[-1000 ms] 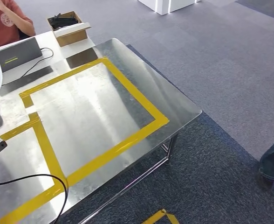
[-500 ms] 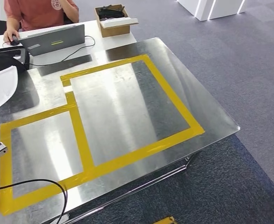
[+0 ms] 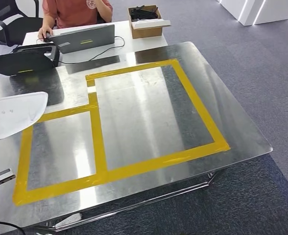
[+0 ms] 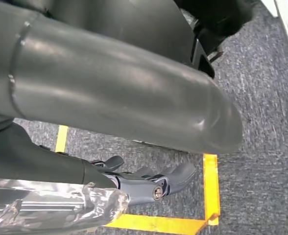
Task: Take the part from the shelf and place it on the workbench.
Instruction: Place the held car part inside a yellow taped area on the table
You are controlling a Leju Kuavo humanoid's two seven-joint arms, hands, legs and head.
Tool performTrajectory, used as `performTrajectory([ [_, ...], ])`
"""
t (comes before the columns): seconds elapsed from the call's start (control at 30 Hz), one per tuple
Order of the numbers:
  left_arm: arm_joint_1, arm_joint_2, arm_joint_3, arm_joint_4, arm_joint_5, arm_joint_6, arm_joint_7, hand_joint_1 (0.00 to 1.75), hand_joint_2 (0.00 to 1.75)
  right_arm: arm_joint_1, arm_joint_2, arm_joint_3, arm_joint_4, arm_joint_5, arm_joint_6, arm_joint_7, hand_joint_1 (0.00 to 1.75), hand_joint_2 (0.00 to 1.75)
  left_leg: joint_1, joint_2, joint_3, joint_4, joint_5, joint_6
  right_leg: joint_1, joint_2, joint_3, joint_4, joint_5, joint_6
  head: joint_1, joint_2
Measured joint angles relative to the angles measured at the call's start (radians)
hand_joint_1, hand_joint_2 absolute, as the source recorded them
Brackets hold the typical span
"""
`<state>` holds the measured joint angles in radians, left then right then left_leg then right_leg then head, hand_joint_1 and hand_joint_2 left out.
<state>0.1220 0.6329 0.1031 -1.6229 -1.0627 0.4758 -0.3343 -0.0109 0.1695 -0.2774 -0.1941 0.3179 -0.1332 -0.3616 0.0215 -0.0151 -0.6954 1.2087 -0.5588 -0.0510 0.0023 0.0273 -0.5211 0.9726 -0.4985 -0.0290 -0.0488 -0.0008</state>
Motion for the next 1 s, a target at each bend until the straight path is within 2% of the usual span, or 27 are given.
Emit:
performTrajectory([
  [0.03,0.002,0.0,-0.011,-0.002,0.004,0.006,-0.011,1.75,1.75,0.0,0.003,0.0,0.0,-0.003,-0.009,0.003,0.0,0.0,0.003,0.004,-0.022,0.049,-0.015,-0.004,0.0,-0.007,0.0,0.0,-0.001,0.0,0.0,0.0],
  [0.07,0.003,0.0,-0.021,-0.004,0.008,0.014,-0.024,1.75,1.75,0.0,0.007,-0.001,0.0,-0.005,-0.017,0.006,0.0,0.0,0.005,0.005,-0.028,0.065,-0.011,-0.008,0.0,-0.013,-0.001,0.001,-0.002,0.001,0.0,0.0],
  [0.1,0.004,0.001,-0.032,-0.006,0.012,0.021,-0.035,1.75,1.75,-0.001,0.011,-0.001,0.0,-0.005,-0.022,0.009,0.0,0.0,0.007,0.006,-0.013,0.038,0.012,-0.011,-0.001,-0.018,0.0,0.003,-0.004,0.003,0.0,0.0],
  [0.17,0.002,0.002,-0.05,-0.011,0.016,0.029,-0.049,1.75,1.75,-0.004,0.018,-0.002,0.0,-0.005,-0.025,0.012,0.0,0.0,0.01,0.011,0.059,-0.093,0.075,-0.013,-0.003,-0.025,0.001,0.008,-0.01,0.01,0.0,0.0],
  [0.2,0.0,0.003,-0.058,-0.014,0.017,0.03,-0.052,1.75,1.75,-0.006,0.019,-0.002,0.0,-0.005,-0.026,0.013,0.0,0.0,0.009,0.012,0.092,-0.153,0.095,-0.01,-0.001,-0.028,0.0,0.013,-0.014,0.016,0.0,0.0],
  [0.23,-0.002,0.003,-0.065,-0.016,0.017,0.031,-0.053,1.75,1.75,-0.007,0.02,-0.002,0.0,-0.005,-0.026,0.013,0.0,0.0,0.008,0.014,0.112,-0.192,0.104,-0.006,0.002,-0.029,-0.001,0.018,-0.018,0.019,0.001,0.0],
  [0.27,-0.002,0.003,-0.072,-0.017,0.018,0.032,-0.053,1.75,1.75,-0.007,0.02,-0.002,0.0,-0.005,-0.026,0.013,0.0,0.0,0.007,0.014,0.119,-0.206,0.102,-0.002,0.005,-0.029,-0.003,0.021,-0.02,0.017,0.002,0.0],
  [0.37,-0.003,0.003,-0.088,-0.019,0.018,0.035,-0.056,1.75,1.75,-0.008,0.02,-0.003,0.0,-0.005,-0.026,0.013,0.0,0.0,0.003,0.012,0.118,-0.21,0.103,0.006,0.006,-0.029,-0.006,0.02,-0.02,0.005,0.002,0.0],
  [0.4,-0.004,0.003,-0.093,-0.02,0.018,0.035,-0.06,1.75,1.75,-0.008,0.02,-0.004,0.0,-0.005,-0.026,0.013,0.0,0.0,0.001,0.012,0.118,-0.21,0.103,0.008,0.005,-0.029,-0.006,0.017,-0.019,0.006,0.002,0.0],
  [0.5,-0.015,0.003,-0.118,-0.02,0.017,0.032,-0.083,1.75,1.75,-0.008,0.02,-0.006,-0.001,-0.004,-0.024,0.014,0.0,0.0,-0.002,0.012,0.118,-0.209,0.101,0.016,0.002,-0.03,-0.009,0.011,-0.017,0.013,0.002,0.0],
  [0.6,-0.043,0.0,-0.174,-0.018,0.001,0.013,-0.095,1.75,1.75,-0.011,0.02,-0.006,-0.001,-0.003,-0.022,0.019,0.0,0.0,-0.004,0.012,0.118,-0.209,0.101,0.021,-0.001,-0.03,-0.008,0.007,-0.014,0.029,0.002,0.0],
  [0.67,-0.064,-0.001,-0.222,-0.012,-0.017,-0.001,-0.095,1.75,1.75,-0.013,0.02,-0.006,-0.001,-0.001,-0.021,0.025,0.0,0.0,-0.005,0.012,0.118,-0.209,0.102,0.022,-0.002,-0.03,-0.007,0.006,-0.013,0.036,0.002,0.0],
  [0.8,-0.102,-0.007,-0.321,0.013,-0.03,-0.013,-0.095,1.75,1.75,-0.016,0.02,-0.006,-0.003,0.002,-0.019,0.032,0.0,0.0,-0.005,0.013,0.117,-0.208,0.104,0.025,-0.003,-0.029,0.0,0.006,-0.01,0.041,0.002,0.0],
  [1.0,-0.132,-0.01,-0.429,0.046,-0.037,-0.025,-0.102,1.75,1.75,-0.019,0.02,-0.006,-0.004,0.005,-0.018,0.033,0.0,0.0,-0.005,0.013,0.117,-0.208,0.105,0.026,-0.002,-0.029,-0.002,0.009,-0.01,0.041,0.002,0.0],
])
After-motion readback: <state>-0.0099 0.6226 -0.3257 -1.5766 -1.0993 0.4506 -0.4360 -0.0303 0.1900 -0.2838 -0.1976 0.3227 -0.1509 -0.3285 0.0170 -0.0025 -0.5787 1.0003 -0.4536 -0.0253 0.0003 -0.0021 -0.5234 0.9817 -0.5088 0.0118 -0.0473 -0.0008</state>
